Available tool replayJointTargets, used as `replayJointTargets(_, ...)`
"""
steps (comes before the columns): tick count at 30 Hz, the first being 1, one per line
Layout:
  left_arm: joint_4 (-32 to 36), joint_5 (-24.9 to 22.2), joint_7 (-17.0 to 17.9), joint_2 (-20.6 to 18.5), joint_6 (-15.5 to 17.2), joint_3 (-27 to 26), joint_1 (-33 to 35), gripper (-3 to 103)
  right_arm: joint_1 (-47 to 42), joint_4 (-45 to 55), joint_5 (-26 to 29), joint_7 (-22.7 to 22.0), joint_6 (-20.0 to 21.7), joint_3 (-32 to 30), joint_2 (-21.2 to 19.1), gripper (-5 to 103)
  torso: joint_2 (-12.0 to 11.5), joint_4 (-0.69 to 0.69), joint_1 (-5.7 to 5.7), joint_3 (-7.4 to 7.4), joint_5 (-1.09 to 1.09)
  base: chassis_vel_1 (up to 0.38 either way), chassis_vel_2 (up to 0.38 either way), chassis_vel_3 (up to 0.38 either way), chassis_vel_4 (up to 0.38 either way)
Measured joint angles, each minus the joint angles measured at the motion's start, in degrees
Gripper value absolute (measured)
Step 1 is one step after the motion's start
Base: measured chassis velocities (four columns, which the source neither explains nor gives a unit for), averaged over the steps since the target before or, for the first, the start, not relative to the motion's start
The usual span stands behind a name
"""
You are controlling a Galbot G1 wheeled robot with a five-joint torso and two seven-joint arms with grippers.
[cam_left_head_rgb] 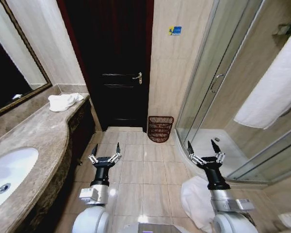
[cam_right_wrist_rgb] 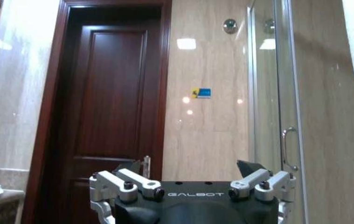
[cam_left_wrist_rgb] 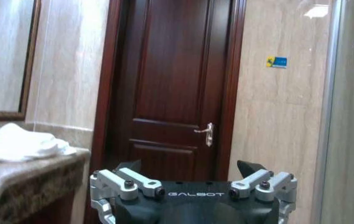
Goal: Discard the used towel into the hamper.
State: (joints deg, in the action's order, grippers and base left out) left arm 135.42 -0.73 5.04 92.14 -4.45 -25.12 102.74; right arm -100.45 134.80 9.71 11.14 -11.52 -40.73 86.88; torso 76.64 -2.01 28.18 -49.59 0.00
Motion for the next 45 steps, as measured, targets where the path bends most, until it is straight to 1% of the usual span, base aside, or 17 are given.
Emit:
replayJointTargets(2,0.0,-1.6,-0.1,0.0,0.0,-0.3,0.2,100,0.7,-0.9,0.4,-0.1,0.3,-0.1,-0.2,100,0.0,0.01,0.01,0.0,0.0,-0.093,0.068,0.079,-0.088)
replayJointTargets(5,0.3,-2.4,-0.1,0.0,0.1,-1.0,0.3,100,1.9,-1.9,0.4,0.0,0.5,0.3,-0.2,100,0.0,0.0,0.01,0.0,0.0,-0.062,0.056,0.056,-0.068)
replayJointTargets(7,0.5,-3.6,0.0,0.0,1.2,-1.5,0.1,100,3.7,-2.9,0.4,0.2,1.0,0.8,0.1,100,0.0,0.0,0.0,0.0,0.0,-0.047,0.053,0.051,-0.062)
replayJointTargets(11,-0.1,-3.8,0.0,0.0,1.9,-1.6,-0.2,100,5.0,-3.7,0.7,0.3,1.3,0.8,-0.1,100,0.0,0.0,0.0,0.0,0.0,-0.057,0.072,0.081,-0.069)
replayJointTargets(17,-0.6,-3.3,-0.1,0.0,1.6,-1.1,0.2,100,4.6,-3.5,0.9,0.5,1.4,1.1,-0.5,100,0.0,0.01,0.0,0.0,0.0,-0.104,0.101,0.107,-0.11)
replayJointTargets(22,0.2,-3.0,-1.3,0.0,2.6,-1.1,0.8,100,4.2,-2.9,0.8,0.9,2.0,1.8,-0.4,100,0.0,-0.01,-0.01,0.01,0.0,-0.146,0.148,0.141,-0.122)
replayJointTargets(24,-0.8,-2.6,-2.5,0.0,2.9,-1.2,0.3,100,3.6,-3.0,0.4,1.0,1.9,1.6,-0.2,100,0.0,0.0,0.0,0.0,0.0,-0.167,0.165,0.182,-0.17)
replayJointTargets(28,-2.0,-2.5,-3.0,0.0,2.7,-1.1,-0.3,100,3.2,-3.4,0.0,1.1,1.7,1.2,0.1,100,0.0,0.0,0.0,0.0,-0.01,-0.18,0.172,0.19,-0.202)
replayJointTargets(30,-3.2,-2.5,-3.8,0.0,1.6,-0.6,-1.3,100,2.4,-3.6,-0.7,1.4,1.4,0.7,0.8,100,0.0,0.0,0.02,0.0,0.0,-0.192,0.189,0.178,-0.179)
replayJointTargets(34,-2.2,-2.5,-5.0,0.0,0.5,0.0,-0.7,100,1.9,-2.5,-0.5,1.7,1.4,1.3,1.1,100,0.0,0.01,0.01,0.0,-0.03,-0.2,0.196,0.187,-0.193)
replayJointTargets(35,-1.9,-2.5,-5.3,0.0,0.3,-0.1,-0.4,100,2.1,-2.4,-0.3,1.7,1.6,1.4,1.0,100,0.0,0.0,0.01,0.0,0.02,-0.205,0.192,0.191,-0.198)
replayJointTargets(37,-1.7,-2.6,-5.5,0.0,0.2,-0.1,-0.1,100,2.6,-2.3,0.0,1.7,2.0,1.4,0.8,100,0.0,0.0,0.0,0.0,0.02,-0.175,0.201,0.191,-0.213)
replayJointTargets(38,-1.7,-2.7,-5.7,-0.3,0.1,-0.2,-0.1,100,3.3,-2.2,0.4,1.7,3.0,1.6,0.5,100,0.0,-0.01,-0.01,0.02,-0.03,-0.175,0.182,0.215,-0.213)
replayJointTargets(41,-3.8,-4.4,-5.7,-2.3,0.0,0.0,-1.6,100,4.4,-3.8,0.3,1.9,3.5,2.0,-0.7,100,0.0,-0.01,0.01,0.0,0.04,-0.176,0.189,0.19,-0.187)
replayJointTargets(42,-3.8,-4.4,-5.7,-2.3,0.0,0.0,-1.6,100,4.4,-3.8,0.3,1.9,3.5,2.0,-0.7,100,0.0,-0.01,0.01,0.0,0.04,-0.182,0.205,0.19,-0.19)
replayJointTargets(43,-4.5,-4.6,-5.5,-2.6,0.1,0.1,-2.2,100,4.2,-3.9,0.3,2.3,3.4,2.1,-1.3,100,0.0,0.01,0.0,0.01,-0.02,-0.227,0.205,0.193,-0.179)
replayJointTargets(45,-4.7,-4.6,-5.2,-2.1,0.1,0.5,-2.3,100,3.8,-3.9,0.4,2.5,3.3,2.4,-2.1,100,0.0,0.02,0.01,0.0,0.0,-0.205,0.186,0.193,-0.188)
